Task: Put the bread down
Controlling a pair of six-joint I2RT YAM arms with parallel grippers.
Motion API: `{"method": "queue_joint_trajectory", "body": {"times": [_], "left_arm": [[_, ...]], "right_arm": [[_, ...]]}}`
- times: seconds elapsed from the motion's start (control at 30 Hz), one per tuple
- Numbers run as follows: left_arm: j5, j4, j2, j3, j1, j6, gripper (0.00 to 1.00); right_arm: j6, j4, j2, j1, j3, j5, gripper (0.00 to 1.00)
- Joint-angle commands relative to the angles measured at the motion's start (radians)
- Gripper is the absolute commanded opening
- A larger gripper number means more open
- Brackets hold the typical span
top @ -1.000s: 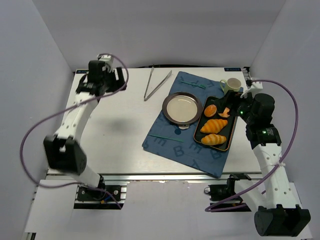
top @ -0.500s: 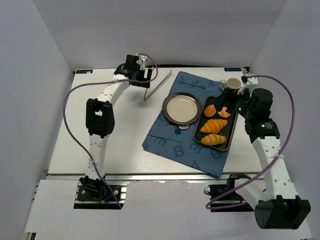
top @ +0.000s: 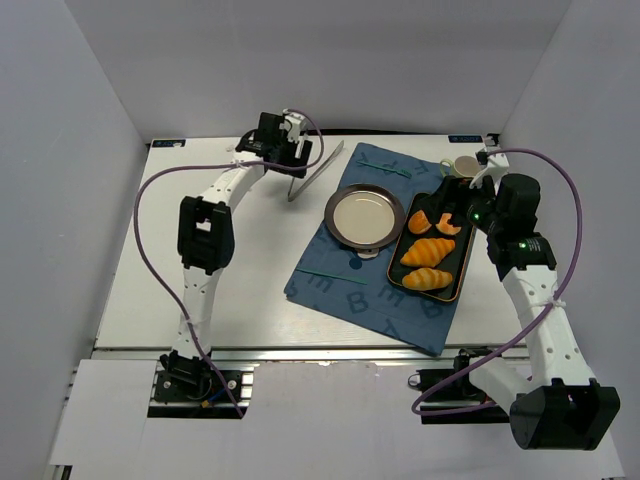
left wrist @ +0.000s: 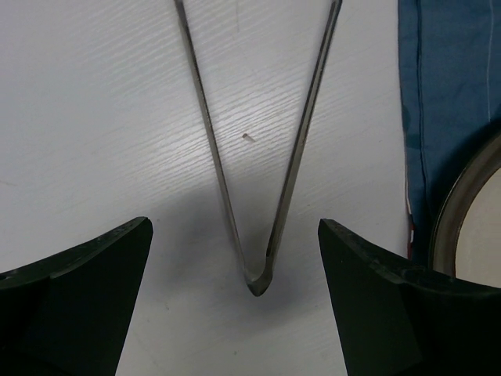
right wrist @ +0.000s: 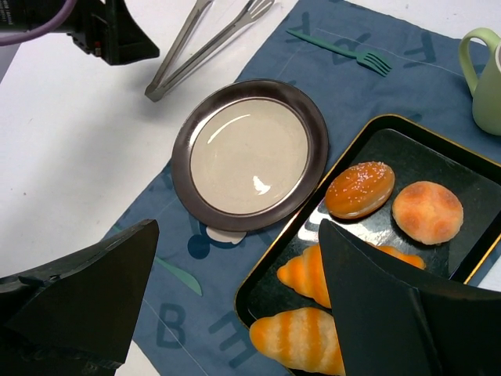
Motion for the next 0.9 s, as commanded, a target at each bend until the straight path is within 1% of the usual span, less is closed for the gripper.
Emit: {"method": "queue_joint_trajectory", "body": {"times": [0.0, 0.13, 0.3, 0.4, 0.5, 0.57, 0.73, 0.87], "left_arm": [[0.003, 0.029, 0.023, 0.042, -0.031, 0.043, 0.98], [-0.013, 0.042, 0.055, 0.067, -0.044, 0.049, 0.98], [-0.081, 0.066, 0.079, 0.065, -0.06, 0.064, 0.98], [-0.089, 0.068, 0.092, 0.067, -0.061, 0.07, 0.98], [-0.13, 0.066, 0.101, 0.062, -0.061, 0.075, 0.98], [-0.132, 0.066, 0.109, 0.061, -0.061, 0.08, 0.98], [-0.138, 0.016, 0.162, 0.136, -0.061, 0.087, 0.98], [-0.139, 0.025, 0.181, 0.139, -0.061, 0.087, 0.97]], "right_arm": [[-0.003, 0.04, -0.012, 0.005, 0.046, -0.018, 0.89], [0.0, 0.043, -0.021, 0.005, 0.046, -0.007, 0.89], [0.005, 0.052, -0.021, 0.005, 0.04, -0.012, 0.89], [0.008, 0.059, -0.016, 0.005, 0.033, -0.023, 0.89], [0.009, 0.062, -0.013, 0.005, 0.03, -0.027, 0.89], [0.011, 0.065, -0.01, 0.005, 0.03, -0.03, 0.89], [0.02, 0.077, -0.007, 0.005, 0.02, -0.041, 0.89], [0.029, 0.089, -0.006, 0.005, 0.008, -0.047, 0.89]]}}
